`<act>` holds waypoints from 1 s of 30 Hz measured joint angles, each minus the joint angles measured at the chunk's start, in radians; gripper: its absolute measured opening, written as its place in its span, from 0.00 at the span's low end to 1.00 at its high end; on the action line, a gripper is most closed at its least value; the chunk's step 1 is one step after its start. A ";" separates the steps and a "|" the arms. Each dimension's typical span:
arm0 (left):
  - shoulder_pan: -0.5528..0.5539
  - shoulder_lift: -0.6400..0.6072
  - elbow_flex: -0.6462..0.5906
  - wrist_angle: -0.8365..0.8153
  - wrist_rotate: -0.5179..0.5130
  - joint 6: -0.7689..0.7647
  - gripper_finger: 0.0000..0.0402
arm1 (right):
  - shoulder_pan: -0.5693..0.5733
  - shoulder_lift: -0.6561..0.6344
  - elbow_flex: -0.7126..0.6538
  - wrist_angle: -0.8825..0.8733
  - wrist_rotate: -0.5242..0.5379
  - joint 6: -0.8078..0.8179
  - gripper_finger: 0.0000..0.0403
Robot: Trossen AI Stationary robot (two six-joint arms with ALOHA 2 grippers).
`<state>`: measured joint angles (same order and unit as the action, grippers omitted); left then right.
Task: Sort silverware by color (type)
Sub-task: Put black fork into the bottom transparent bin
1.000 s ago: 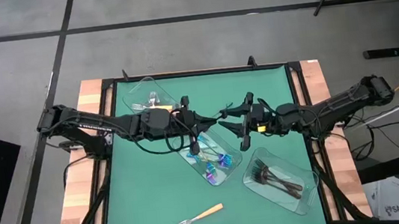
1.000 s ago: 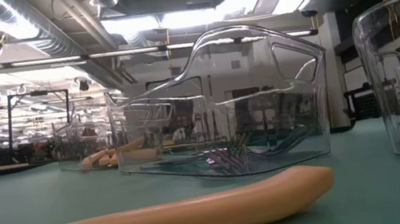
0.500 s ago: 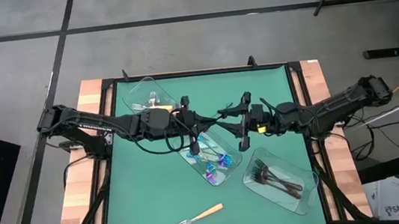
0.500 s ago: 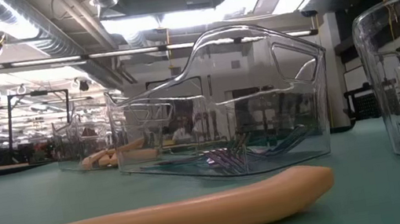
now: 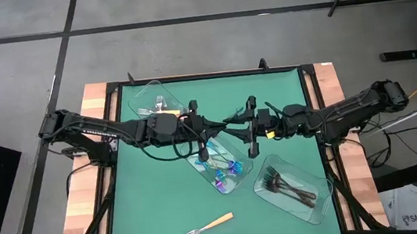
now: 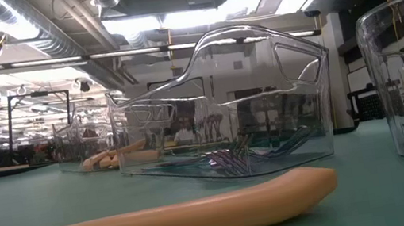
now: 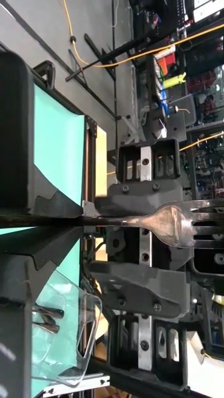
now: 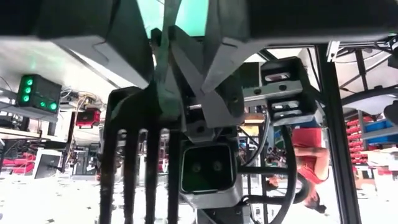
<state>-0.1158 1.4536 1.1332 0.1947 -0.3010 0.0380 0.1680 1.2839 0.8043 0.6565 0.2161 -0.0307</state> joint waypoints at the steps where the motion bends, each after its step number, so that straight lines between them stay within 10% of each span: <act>1: 0.000 0.000 0.000 0.000 -0.003 0.000 0.03 | 0.000 0.000 0.000 0.000 0.000 0.000 0.28; 11: 0.003 0.000 0.000 -0.002 -0.007 0.000 0.03 | 0.000 0.000 0.000 0.002 0.006 -0.006 0.02; 30: 0.003 -0.001 0.000 -0.002 -0.030 -0.050 0.10 | 0.000 -0.001 0.000 0.001 0.002 -0.014 0.00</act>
<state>-0.1123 1.4528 1.1332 0.1932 -0.3305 -0.0119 0.1677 1.2832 0.8043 0.6575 0.2184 -0.0452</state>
